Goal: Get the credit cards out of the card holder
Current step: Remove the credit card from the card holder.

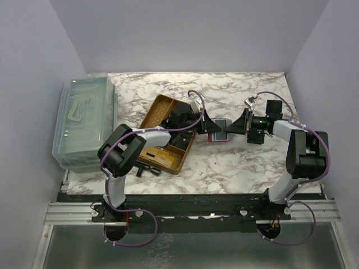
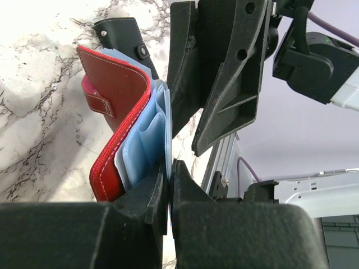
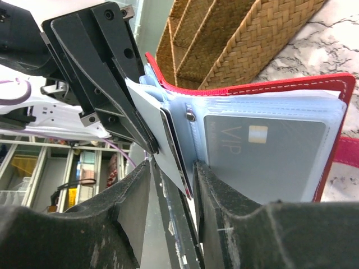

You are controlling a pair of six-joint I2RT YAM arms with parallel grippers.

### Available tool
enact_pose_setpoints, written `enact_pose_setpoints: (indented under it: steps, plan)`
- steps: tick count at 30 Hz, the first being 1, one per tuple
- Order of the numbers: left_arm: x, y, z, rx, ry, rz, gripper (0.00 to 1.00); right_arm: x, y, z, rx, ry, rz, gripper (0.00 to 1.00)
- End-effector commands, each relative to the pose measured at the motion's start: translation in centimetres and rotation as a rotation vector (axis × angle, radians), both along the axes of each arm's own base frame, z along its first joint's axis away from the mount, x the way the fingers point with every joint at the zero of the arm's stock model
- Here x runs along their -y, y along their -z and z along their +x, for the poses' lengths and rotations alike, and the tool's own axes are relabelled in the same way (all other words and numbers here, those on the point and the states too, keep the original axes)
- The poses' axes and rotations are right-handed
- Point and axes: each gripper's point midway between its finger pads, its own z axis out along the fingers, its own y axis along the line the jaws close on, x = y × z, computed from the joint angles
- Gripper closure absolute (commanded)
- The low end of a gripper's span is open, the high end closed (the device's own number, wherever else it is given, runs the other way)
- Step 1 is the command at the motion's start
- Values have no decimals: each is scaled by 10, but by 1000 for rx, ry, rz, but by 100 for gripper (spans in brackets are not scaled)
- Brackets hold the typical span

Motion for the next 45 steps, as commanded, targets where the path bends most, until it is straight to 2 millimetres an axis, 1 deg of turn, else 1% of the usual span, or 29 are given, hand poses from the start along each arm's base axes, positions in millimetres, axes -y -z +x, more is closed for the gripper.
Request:
enact_pose_setpoints:
  steps: [1, 6, 11, 15, 18, 20, 23, 24, 25, 27, 28, 31, 34, 36, 39, 42, 45]
  plan:
    - [5, -40, -9, 87, 54, -106, 100, -5, -10, -11, 4, -64, 92, 60]
    - [8, -42, -9, 84, 61, -120, 100, -10, -20, -19, 24, -117, 129, 62]
    - [10, -39, -7, 66, 59, -120, 100, -11, -28, -22, 45, -144, 147, 63]
    - [12, -37, -7, 59, 56, -119, 100, -11, -27, -21, 41, -136, 140, 65]
    - [15, -37, -8, 54, 55, -120, 100, -11, -25, -15, 36, -113, 123, 66]
    - [18, -36, -8, 48, 53, -120, 100, -11, -23, -10, 31, -91, 106, 68]
    - [21, -31, -7, 32, 43, -107, 100, -11, -20, -6, 21, -84, 98, 75]
    - [22, -29, -7, 30, 40, -103, 100, -10, -19, -5, 17, -85, 98, 79]
    - [21, -26, -6, 23, 33, -93, 100, -11, -18, -5, 16, -86, 96, 83]
    - [20, -20, -4, 18, 23, -73, 100, -10, -15, -4, 17, -82, 89, 96]
    - [20, -17, -4, 13, 17, -61, 100, -10, -14, -3, 20, -83, 88, 99]
    - [18, -9, -3, 2, 2, -36, 100, -10, -13, -3, 28, -78, 72, 100]
    - [16, -5, -1, -13, -11, -27, 89, -10, -9, -3, 22, -74, 65, 100]
    - [14, -6, 0, -19, -19, -26, 77, -9, -6, -3, 13, -69, 61, 100]
    - [9, -8, 4, -25, -40, -22, 65, -9, -2, -2, -1, -71, 65, 100]
    - [2, -7, 8, -30, -66, -15, 57, -8, 2, -2, -15, -68, 66, 100]
    - [-5, -5, 9, -44, -85, -2, 53, -8, 5, -2, -28, -65, 68, 100]
